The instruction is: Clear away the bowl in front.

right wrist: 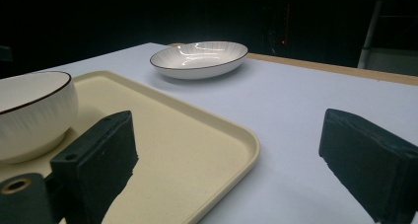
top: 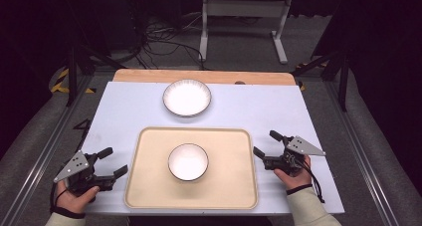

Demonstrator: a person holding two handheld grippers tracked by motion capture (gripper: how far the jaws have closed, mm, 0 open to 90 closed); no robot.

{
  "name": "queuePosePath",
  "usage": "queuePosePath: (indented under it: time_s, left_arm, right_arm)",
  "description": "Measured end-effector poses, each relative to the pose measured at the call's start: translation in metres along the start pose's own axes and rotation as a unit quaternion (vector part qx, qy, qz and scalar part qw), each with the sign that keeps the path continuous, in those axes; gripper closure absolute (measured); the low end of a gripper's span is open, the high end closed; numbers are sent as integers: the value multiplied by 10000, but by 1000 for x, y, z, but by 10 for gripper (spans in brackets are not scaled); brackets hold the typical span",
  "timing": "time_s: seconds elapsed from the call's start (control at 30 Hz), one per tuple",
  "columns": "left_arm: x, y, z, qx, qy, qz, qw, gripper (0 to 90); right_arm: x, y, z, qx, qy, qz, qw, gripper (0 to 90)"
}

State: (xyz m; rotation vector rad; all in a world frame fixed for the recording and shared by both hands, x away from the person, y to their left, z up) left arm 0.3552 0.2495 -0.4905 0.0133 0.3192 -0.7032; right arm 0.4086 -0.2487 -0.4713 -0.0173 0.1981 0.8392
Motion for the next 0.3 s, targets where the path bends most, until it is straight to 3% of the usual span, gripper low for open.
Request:
queuePosePath:
  time_s: [0.3]
  left_arm:
    - [0,-1,0,24,-1,6,10000,112]
  right_arm:
    - [0,0,0,-3,0,3,10000,77]
Point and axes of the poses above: each handheld gripper's, and its own axes: x roughly forward along the jaws, z roughly out of its top, y roughly to its left, the point moved 7 cm from there along x, roughly forward along the jaws, and after that the axes turned 6 degrees about z, right-handed, at the moved point
